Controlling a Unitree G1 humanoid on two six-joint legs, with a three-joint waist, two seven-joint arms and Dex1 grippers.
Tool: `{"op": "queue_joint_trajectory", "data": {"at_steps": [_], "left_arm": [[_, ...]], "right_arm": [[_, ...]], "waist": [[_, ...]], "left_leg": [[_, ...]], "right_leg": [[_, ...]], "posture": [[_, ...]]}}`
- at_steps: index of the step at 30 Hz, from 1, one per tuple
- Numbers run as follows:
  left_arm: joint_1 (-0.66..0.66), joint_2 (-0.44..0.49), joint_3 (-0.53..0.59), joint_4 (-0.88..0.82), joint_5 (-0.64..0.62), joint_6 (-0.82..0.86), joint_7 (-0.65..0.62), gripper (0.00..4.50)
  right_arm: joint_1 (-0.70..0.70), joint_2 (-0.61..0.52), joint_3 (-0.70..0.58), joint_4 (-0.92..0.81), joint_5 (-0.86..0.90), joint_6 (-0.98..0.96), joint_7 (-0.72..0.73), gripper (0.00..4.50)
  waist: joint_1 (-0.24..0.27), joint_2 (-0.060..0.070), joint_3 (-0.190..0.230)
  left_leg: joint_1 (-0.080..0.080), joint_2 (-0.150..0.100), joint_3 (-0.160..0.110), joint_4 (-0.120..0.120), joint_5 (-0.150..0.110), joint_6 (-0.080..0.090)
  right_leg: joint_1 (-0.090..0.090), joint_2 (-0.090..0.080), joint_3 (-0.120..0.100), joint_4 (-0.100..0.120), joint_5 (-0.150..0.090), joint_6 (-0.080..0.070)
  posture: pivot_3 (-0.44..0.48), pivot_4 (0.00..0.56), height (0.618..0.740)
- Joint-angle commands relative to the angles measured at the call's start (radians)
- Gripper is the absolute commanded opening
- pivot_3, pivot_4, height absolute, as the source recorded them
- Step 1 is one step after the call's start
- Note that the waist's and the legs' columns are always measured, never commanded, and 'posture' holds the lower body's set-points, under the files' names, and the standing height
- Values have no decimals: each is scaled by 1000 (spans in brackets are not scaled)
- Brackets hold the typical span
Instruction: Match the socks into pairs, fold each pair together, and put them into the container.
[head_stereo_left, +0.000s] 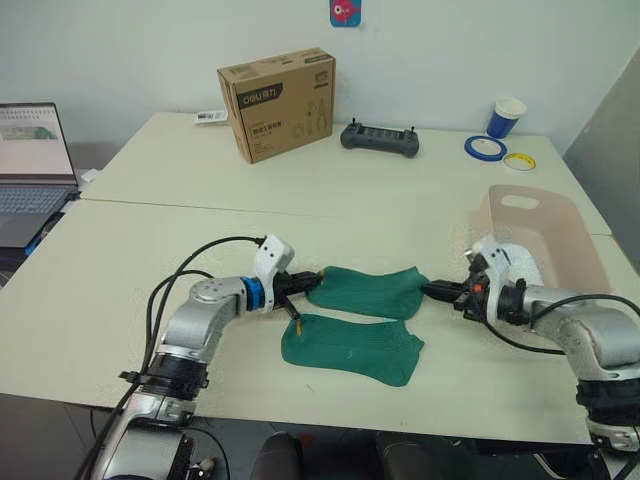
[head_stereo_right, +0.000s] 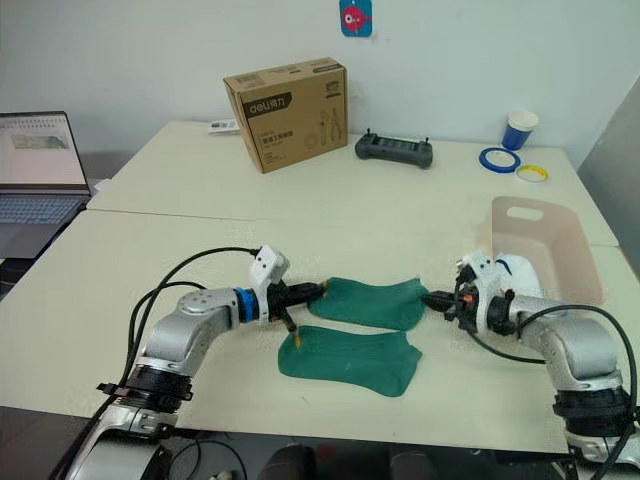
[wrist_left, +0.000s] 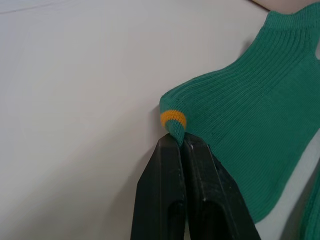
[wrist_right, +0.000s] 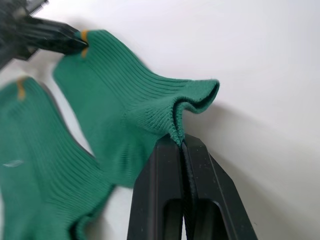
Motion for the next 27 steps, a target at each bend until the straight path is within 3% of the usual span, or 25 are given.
{"op": "queue_joint_trajectory", "data": {"at_steps": [1,8,13,17,27], "left_arm": [[28,51,72,-181,-109,135,-11,0],[151,158,206,-451,-315,407,20,0],[283,194,253,-567,-381,467,68,0],[370,179,209,-602,-333,389,100,0],[454,144,154,-570,-271,259,132,0]], "right_arm": [[-44,-25,-99,-63,145,130,15,36],[-37,-34,-230,-167,415,396,-11,36],[59,-26,-242,-254,505,455,-59,36],[119,4,-211,-266,501,431,-113,36],[190,-46,-69,-212,383,291,-107,36]], "waist": [[-1,0,0],[-3,0,0],[-4,0,0],[-5,0,0],[-5,0,0]], "left_leg": [[0,0,0,0,0,0],[0,1,-1,-2,0,0],[1,1,-1,-2,0,0],[1,1,0,-1,0,0],[1,0,1,0,0,0]], "right_leg": [[0,0,0,0,0,0],[0,0,-1,0,-1,1],[0,0,-1,-1,-1,1],[0,0,0,-1,-1,1],[0,0,1,-1,-1,0]], "posture": [[0,150,740],[0,150,740],[0,150,740],[0,150,740],[0,150,740]]}}
